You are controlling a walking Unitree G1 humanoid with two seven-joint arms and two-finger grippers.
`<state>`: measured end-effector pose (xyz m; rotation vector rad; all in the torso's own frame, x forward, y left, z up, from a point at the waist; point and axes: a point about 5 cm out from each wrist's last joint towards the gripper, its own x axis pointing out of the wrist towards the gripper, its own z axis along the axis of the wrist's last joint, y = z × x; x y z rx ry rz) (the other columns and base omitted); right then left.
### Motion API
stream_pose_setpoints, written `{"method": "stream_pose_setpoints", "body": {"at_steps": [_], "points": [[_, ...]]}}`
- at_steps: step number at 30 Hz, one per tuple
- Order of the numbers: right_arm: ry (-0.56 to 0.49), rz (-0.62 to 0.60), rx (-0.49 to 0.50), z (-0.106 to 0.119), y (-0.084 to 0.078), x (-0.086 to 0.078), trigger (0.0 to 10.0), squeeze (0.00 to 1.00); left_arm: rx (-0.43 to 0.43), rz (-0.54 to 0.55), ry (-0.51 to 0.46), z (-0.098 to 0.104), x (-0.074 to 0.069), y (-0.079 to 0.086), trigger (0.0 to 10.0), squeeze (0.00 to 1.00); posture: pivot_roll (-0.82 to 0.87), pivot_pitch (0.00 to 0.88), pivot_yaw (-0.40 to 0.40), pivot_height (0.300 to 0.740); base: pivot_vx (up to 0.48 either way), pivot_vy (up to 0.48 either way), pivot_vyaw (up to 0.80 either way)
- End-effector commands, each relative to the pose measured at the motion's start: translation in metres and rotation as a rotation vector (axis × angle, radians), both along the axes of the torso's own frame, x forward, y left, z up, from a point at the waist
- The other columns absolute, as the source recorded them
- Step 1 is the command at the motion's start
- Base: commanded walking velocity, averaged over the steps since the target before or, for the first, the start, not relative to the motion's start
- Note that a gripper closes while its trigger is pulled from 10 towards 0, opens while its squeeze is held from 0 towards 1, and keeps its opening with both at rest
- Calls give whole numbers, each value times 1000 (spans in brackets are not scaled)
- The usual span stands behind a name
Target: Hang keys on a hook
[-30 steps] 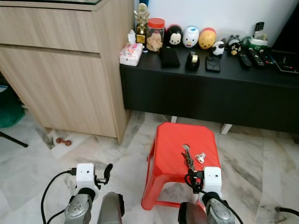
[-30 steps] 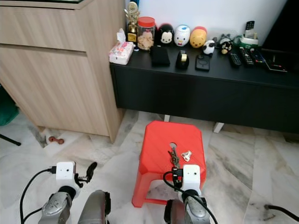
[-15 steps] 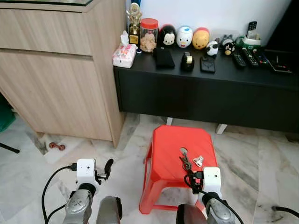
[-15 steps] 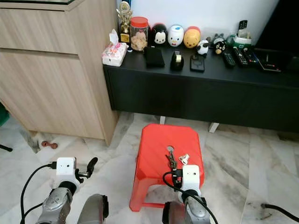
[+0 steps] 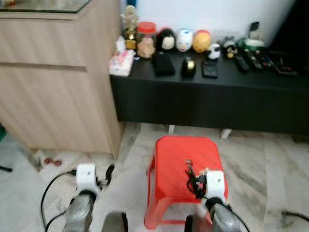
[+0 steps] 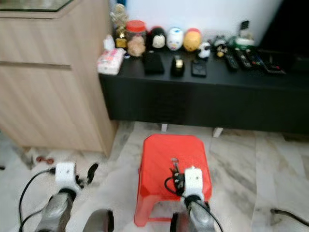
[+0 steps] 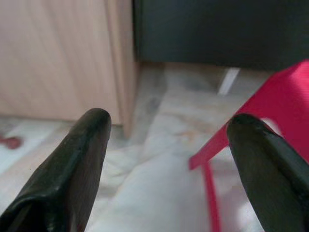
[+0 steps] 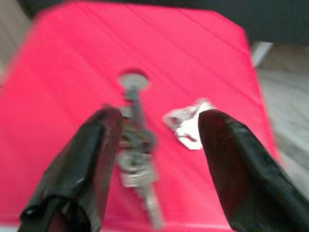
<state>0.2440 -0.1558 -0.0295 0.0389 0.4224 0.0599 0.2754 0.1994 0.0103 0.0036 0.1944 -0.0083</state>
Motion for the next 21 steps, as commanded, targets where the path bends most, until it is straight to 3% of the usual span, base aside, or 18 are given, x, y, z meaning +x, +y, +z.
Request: {"method": "stream_pose_setpoints", "body": {"at_steps": [1,12,21], "points": [[6,2,30,0,5,1,10000,0,15,22,61,-10,-10,9,10000,0,98,103,-62,594,0,0,0],[12,43,21,-3,9,-3,10000,0,4,19,53,-10,-10,8,10000,0,96,103,-61,594,0,0,0],[8,51,26,-3,10,-4,10000,0,3,16,47,-9,-10,8,10000,0,95,103,-60,594,0,0,587]]}}
